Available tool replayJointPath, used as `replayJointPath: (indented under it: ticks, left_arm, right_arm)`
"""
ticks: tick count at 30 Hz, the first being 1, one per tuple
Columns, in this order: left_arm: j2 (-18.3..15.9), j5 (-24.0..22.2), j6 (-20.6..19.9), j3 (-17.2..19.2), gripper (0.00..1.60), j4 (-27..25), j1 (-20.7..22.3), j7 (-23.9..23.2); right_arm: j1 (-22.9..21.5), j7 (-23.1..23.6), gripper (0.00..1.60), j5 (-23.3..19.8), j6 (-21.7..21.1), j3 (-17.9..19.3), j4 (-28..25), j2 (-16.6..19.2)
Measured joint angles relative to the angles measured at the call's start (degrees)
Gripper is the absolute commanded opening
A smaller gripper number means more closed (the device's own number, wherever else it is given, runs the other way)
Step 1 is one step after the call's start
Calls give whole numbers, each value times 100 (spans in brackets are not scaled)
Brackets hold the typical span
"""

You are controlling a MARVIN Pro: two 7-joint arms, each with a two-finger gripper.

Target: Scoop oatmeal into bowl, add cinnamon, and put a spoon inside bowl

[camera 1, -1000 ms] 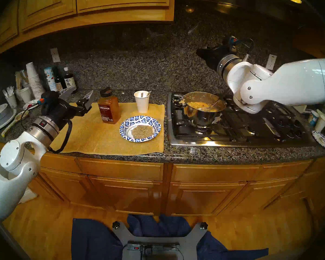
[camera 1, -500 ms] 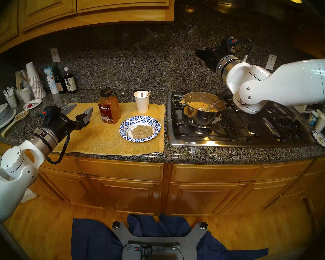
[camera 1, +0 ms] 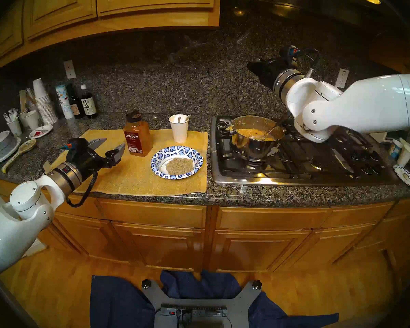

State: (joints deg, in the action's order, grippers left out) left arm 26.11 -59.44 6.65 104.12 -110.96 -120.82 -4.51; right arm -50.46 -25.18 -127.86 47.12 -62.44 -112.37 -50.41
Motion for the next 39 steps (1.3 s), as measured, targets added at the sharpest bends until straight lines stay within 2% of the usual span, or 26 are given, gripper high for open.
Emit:
replayJointPath:
  ticks: [9, 19, 30, 39]
  left_arm:
    - [-361, -128, 1, -574, 160, 185, 441, 232]
    - [-578, -234, -46, -1103, 160, 180, 944, 339]
    - [-616, -280, -64, -1396, 160, 259, 1437, 473]
    - [-461, -185, -70, -1776, 160, 420, 1857, 528]
  right_arm:
    - [-5, 10, 0, 1, 0, 0, 13, 9]
    - [-5, 16, 0, 1, 0, -1, 20, 15]
    - [-12, 19, 0, 1, 0, -2, 27, 28]
    - [-24, 22, 0, 3, 3, -5, 29, 50]
